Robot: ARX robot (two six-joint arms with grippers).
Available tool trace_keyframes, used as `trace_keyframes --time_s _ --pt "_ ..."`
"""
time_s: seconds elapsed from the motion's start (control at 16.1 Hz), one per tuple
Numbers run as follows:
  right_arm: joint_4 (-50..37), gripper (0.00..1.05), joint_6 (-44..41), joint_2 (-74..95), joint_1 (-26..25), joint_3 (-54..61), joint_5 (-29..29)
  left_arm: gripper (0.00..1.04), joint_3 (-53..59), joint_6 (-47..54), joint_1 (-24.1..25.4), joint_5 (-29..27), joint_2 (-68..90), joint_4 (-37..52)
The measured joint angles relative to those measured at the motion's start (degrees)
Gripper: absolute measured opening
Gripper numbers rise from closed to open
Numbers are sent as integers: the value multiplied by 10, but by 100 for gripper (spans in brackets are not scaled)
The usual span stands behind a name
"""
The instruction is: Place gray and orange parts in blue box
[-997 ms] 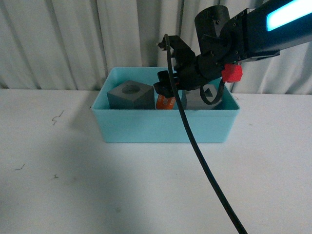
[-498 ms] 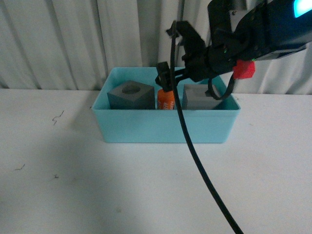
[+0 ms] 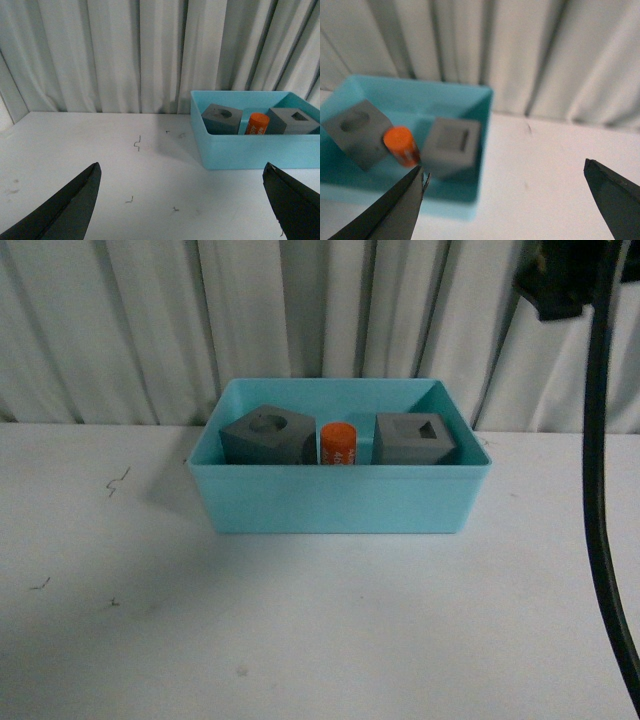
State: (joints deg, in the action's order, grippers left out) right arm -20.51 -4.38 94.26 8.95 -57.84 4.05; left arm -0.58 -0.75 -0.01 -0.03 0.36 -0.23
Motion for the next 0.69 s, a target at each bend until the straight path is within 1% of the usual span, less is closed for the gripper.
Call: trace_keyframes --time_s 0.06,0.12,0.25,0.31,0.37,0.44,0.5,0.56,0.69 --pt "12 98 44 -64 1 86 -61 98 0 0 0 0 0 0" --pt "17 98 99 -119 4 171 -109 98 0 0 0 0 0 0" --pt "16 98 139 -122 4 192 -118 98 0 0 0 0 0 0" --pt "-67 95 135 -111 4 207 -123 98 0 0 0 0 0 0" --pt "-196 84 106 -107 0 250 -124 98 0 0 0 0 0 0" --pt "-275 74 82 -118 -4 302 -120 98 0 0 0 0 0 0" --pt "-336 61 64 -142 -14 354 -113 98 0 0 0 0 0 0" --pt "-358 50 58 -171 -25 377 -111 98 0 0 0 0 0 0" --pt "-357 26 51 -227 -34 419 -97 98 0 0 0 0 0 0"
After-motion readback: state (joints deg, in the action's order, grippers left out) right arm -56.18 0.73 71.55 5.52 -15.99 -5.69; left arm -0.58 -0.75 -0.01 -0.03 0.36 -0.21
